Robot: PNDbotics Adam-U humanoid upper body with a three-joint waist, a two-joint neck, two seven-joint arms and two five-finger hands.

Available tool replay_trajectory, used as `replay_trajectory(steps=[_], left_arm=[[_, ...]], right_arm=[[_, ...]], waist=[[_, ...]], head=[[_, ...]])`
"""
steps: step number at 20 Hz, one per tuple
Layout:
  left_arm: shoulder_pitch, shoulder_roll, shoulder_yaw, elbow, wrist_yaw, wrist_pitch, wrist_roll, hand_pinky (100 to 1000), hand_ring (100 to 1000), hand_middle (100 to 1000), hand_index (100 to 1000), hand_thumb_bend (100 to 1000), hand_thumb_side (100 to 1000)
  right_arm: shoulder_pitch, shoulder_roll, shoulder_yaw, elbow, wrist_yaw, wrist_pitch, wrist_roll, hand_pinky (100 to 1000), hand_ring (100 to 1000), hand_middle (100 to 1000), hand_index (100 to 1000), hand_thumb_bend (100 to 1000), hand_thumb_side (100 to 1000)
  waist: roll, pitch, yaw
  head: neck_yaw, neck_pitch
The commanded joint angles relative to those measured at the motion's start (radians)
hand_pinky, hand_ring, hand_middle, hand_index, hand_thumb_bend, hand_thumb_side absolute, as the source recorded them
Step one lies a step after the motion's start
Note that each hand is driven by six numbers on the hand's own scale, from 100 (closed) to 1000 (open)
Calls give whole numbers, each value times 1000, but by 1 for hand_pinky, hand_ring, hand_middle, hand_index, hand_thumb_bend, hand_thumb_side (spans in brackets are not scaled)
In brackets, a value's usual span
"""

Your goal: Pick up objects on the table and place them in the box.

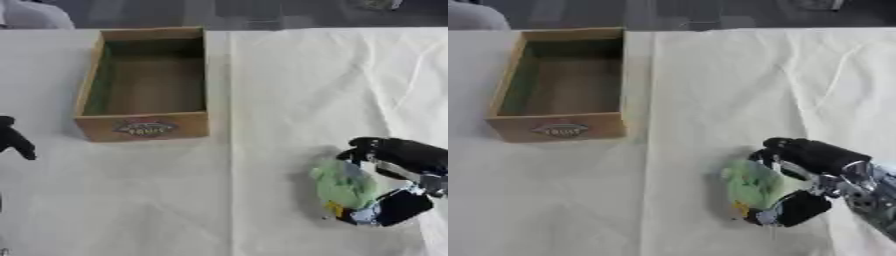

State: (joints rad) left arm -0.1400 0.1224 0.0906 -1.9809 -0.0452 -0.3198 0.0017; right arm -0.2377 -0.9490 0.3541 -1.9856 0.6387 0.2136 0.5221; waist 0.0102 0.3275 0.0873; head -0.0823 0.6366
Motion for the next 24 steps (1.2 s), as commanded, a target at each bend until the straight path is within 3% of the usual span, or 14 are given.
replay_trajectory(steps=[1,11,17,24], left_arm=[[-6,5,-2,-19,0,-2,-5,313,396,402,621,100,1000],[-4,2,-3,-19,0,0,-8,313,396,402,621,100,1000],[-3,1,-3,-19,0,2,-10,313,396,402,620,100,997],[-2,1,-2,-19,-2,2,-12,313,396,402,620,100,994]], right_arm=[[-9,-14,2,-14,12,-4,11,904,1000,597,895,552,448],[-26,3,16,-14,39,0,16,894,1000,470,749,492,432],[-29,7,18,-14,26,5,-8,888,1000,429,694,467,423],[-33,9,15,-14,8,5,-38,882,1000,393,657,376,411]], waist=[[0,-13,2],[0,-11,3],[0,-11,1],[0,-12,0]], head=[[-4,-12],[-5,-17],[-5,-19],[-4,-21]])
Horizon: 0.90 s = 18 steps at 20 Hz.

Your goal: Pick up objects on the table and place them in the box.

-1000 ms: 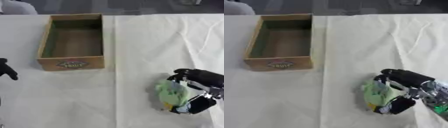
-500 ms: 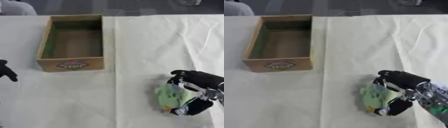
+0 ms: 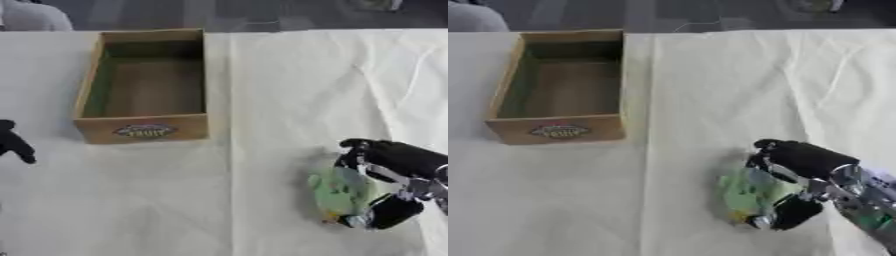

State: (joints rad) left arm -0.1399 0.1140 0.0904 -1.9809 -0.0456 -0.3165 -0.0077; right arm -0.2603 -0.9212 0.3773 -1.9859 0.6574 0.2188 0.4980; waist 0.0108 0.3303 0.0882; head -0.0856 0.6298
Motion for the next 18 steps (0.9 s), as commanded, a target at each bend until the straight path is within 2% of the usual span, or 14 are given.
replay_trajectory(steps=[1,9,13,18], left_arm=[[-2,10,-1,-19,-2,-1,-2,313,396,402,620,100,992],[-2,11,-1,-19,-3,0,-4,313,397,402,619,100,988],[-1,11,-1,-19,-2,0,-4,313,397,402,619,100,986],[1,10,-2,-19,-2,-1,-5,312,397,402,618,100,984]], right_arm=[[-12,-20,-11,-14,-13,-2,-21,882,1000,391,656,354,405],[-50,-39,-37,-14,-32,-29,-86,882,1000,373,638,231,396],[-82,-45,-56,-14,-46,-34,-123,881,1000,361,626,110,370],[-132,-49,-84,-14,-55,-27,-173,873,1000,349,610,100,395]], waist=[[-1,-14,-2],[-3,-17,-4],[-3,-18,-2],[-2,-19,1]], head=[[0,-14],[3,-20],[4,-23],[5,-26]])
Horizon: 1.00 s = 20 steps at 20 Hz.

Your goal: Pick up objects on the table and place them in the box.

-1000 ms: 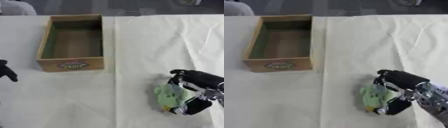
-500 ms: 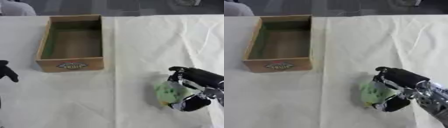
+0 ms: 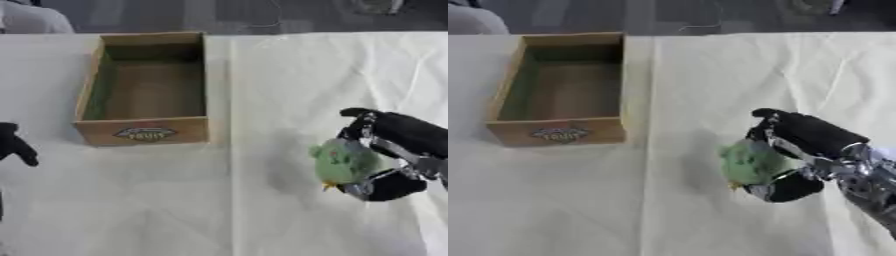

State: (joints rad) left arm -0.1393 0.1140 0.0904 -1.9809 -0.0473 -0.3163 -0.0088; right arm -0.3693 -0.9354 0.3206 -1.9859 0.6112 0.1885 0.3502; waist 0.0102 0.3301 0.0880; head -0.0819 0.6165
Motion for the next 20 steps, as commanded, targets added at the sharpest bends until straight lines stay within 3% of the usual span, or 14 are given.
replay_trajectory(steps=[1,8,15,16,17,20], left_arm=[[1,10,-2,-19,-1,-1,-4,312,397,402,618,100,984],[1,12,-5,-19,2,-4,-6,312,398,402,617,100,981],[2,13,-9,-19,6,-3,-10,312,398,402,617,100,980],[3,13,-10,-19,6,-2,-11,312,398,402,617,100,987],[3,13,-11,-19,7,-2,-12,312,398,402,617,100,979],[4,13,-13,-19,9,-3,-14,312,397,402,616,100,979]], right_arm=[[-33,-36,-31,-14,-9,5,-34,872,1000,348,609,100,400],[-144,-47,-44,-14,8,26,-79,866,1000,325,579,100,444],[-303,-27,-33,-14,4,101,-41,861,985,321,581,100,470],[-326,-17,-33,-14,4,112,-31,862,986,320,580,100,539],[-350,-5,-34,-14,4,123,-22,862,986,319,580,100,475],[-418,34,-31,-14,12,160,13,863,988,314,575,100,476]], waist=[[-1,-19,3],[-2,-23,21],[-8,-27,43],[-9,-27,47],[-10,-27,51],[-11,-28,62]], head=[[1,-14],[-2,-21],[-9,-28],[-11,-28],[-13,-29],[-19,-29]])
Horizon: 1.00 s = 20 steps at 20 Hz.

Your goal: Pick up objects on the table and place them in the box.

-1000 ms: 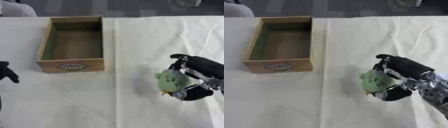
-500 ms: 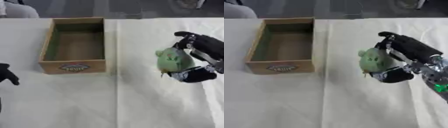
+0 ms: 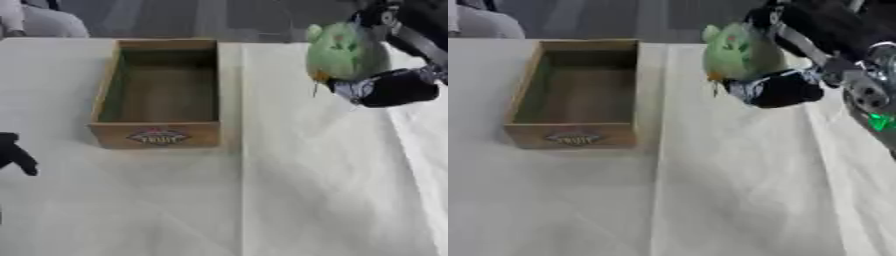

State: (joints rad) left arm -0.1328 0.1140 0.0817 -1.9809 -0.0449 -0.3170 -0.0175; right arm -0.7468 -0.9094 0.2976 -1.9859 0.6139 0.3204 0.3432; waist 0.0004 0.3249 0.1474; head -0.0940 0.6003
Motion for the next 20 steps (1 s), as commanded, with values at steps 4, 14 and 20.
replay_trajectory(steps=[4,14,20], left_arm=[[-1,13,-7,-19,8,-2,-8,312,397,402,616,100,978],[2,9,-15,-19,12,-3,-17,311,396,401,616,100,977],[-5,4,-21,-19,14,-6,-26,311,395,400,616,100,977]], right_arm=[[-137,72,1,2,28,75,70,852,992,309,571,100,478],[-372,320,51,325,110,68,79,859,1000,295,555,100,459],[-449,450,45,547,185,49,-2,857,1000,294,552,100,462]], waist=[[-3,-24,18],[-4,-22,51],[-6,-4,84]], head=[[-15,-12],[-52,-11],[-80,-24]])
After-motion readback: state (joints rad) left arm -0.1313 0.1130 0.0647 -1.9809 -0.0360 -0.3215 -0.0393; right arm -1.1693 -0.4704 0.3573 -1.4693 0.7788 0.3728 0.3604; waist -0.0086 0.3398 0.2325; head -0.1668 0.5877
